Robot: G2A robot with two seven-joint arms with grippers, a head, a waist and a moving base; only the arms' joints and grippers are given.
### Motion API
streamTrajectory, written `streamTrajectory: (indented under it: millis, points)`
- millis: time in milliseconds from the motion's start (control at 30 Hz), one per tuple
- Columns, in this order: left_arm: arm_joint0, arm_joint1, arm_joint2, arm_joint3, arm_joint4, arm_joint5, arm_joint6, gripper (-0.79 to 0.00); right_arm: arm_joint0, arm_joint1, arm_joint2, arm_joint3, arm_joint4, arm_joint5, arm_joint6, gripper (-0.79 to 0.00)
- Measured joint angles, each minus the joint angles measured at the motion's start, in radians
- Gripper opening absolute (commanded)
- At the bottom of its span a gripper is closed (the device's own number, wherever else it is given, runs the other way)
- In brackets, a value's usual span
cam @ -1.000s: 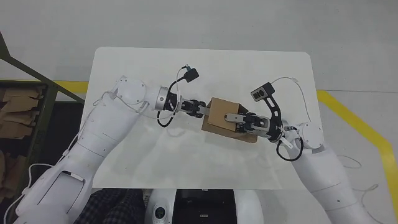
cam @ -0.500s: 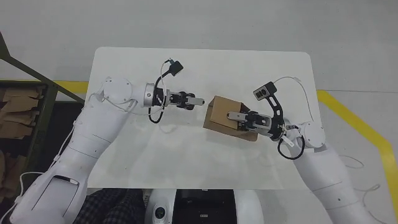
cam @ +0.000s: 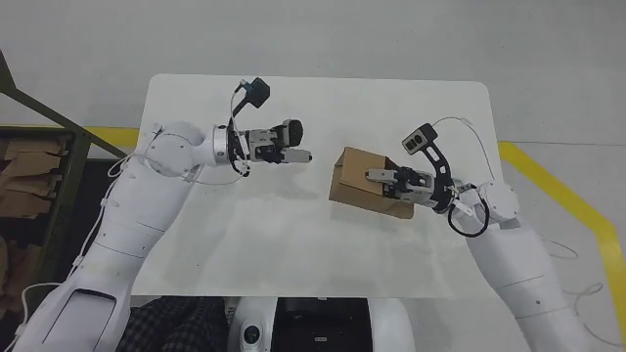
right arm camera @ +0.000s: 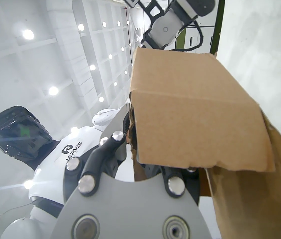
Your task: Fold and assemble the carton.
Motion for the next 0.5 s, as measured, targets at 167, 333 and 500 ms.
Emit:
streamTrajectory:
  millis: [167,333,500]
  points:
    - [0.026,0.004,-0.03,-0.072,0.148,-0.112,0.111,0.0,0.036,-0.001,-0.009,0.009,-0.018,0.047,0.0,-0.785]
    - [0.047,0.006,-0.028,-0.097,0.267,-0.182,0.166,0.0,0.066,-0.003,-0.008,0.033,-0.018,0.059,-0.018,-0.785]
    - [0.05,0.005,-0.012,-0.091,0.381,-0.243,0.214,0.0,0.086,-0.003,-0.004,0.059,-0.054,0.045,-0.043,-0.785]
